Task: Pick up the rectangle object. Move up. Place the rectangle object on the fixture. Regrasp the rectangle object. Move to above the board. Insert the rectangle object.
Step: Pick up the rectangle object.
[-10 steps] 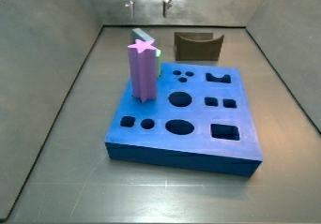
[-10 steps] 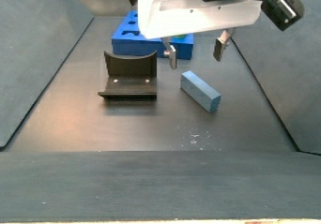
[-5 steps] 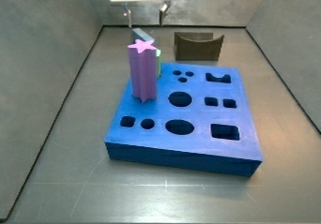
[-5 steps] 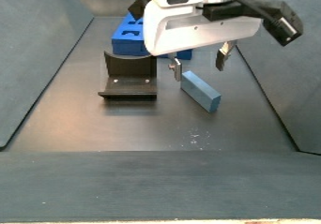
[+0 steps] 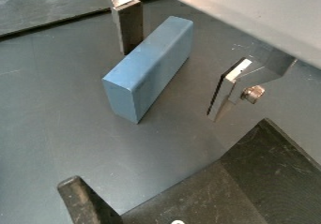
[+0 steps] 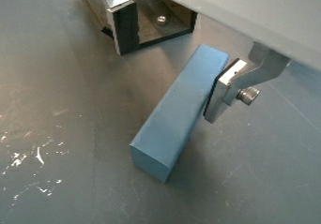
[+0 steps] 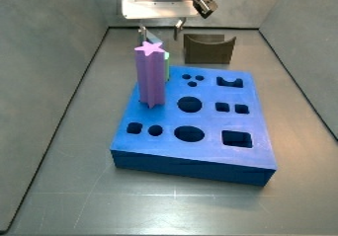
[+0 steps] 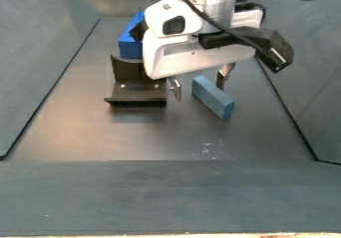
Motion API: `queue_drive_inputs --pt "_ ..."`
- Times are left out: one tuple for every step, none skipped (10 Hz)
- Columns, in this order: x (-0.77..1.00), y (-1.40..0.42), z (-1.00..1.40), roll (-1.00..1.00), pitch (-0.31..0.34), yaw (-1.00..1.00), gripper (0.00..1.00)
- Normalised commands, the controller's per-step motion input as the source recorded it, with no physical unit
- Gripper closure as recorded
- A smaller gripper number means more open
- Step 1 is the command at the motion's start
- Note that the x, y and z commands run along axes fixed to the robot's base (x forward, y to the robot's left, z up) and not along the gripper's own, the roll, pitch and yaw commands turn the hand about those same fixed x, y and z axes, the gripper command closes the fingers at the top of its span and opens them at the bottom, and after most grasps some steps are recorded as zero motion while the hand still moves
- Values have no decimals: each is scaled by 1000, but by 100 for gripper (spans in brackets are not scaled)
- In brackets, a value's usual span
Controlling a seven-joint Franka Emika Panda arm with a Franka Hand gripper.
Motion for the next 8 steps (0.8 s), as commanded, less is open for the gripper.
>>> queue_drive_inputs --pt "-640 140 -549 -266 -529 131 0" --pt "-400 31 -171 -171 -471 57 0" --pt "0 0 0 9 0 0 0" --pt "0 0 0 11 0 0 0" --pt "-146 0 -40 6 0 0 0" --pt "-109 0 -129 97 0 0 0" --pt "-217 34 -289 0 -20 0 0" --pt "-451 54 -351 -51 -200 -17 0"
